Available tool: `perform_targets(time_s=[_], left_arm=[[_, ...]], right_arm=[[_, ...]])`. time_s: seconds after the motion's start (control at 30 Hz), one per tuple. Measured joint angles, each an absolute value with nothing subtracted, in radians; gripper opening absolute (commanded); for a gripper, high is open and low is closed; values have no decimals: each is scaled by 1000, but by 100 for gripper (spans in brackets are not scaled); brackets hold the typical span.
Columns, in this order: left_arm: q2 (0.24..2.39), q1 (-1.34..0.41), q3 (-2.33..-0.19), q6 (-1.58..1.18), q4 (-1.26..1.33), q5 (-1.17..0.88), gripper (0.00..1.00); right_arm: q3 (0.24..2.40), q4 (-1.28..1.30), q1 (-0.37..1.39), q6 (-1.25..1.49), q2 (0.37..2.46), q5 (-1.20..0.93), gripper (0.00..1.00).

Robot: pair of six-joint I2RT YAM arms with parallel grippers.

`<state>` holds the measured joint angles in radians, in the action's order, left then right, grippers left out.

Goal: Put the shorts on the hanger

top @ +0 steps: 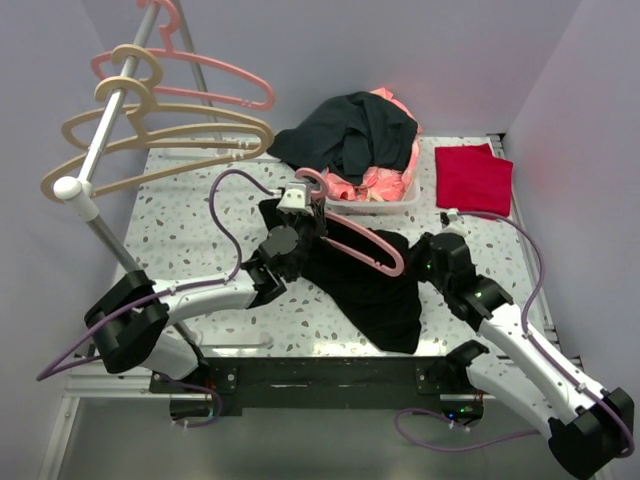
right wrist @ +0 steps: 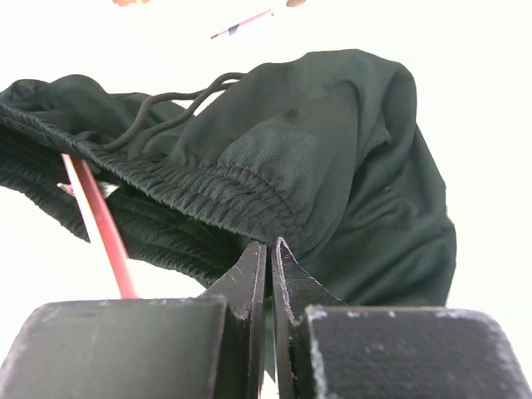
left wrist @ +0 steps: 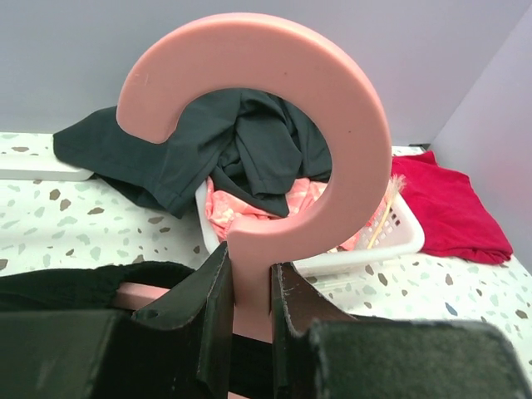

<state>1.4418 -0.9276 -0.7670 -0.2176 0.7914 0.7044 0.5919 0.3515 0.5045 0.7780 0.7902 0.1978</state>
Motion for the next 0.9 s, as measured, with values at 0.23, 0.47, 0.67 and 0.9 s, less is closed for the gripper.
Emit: perform_targets(time_s=[0.23, 0.47, 0.67, 0.9], left_arm=[[1463, -889, -767, -222, 804, 746, 0], [1484, -883, -749, -221, 850, 747, 0], [1481, -884, -704, -209, 905, 703, 0], [1475, -913, -693, -154, 944, 712, 0]], right_arm=[[636, 467, 505, 774, 722, 201, 0], [679, 558, 505, 766, 687, 219, 0], [814, 640, 505, 732, 760, 227, 0], [1000, 696, 505, 698, 838, 223, 0]])
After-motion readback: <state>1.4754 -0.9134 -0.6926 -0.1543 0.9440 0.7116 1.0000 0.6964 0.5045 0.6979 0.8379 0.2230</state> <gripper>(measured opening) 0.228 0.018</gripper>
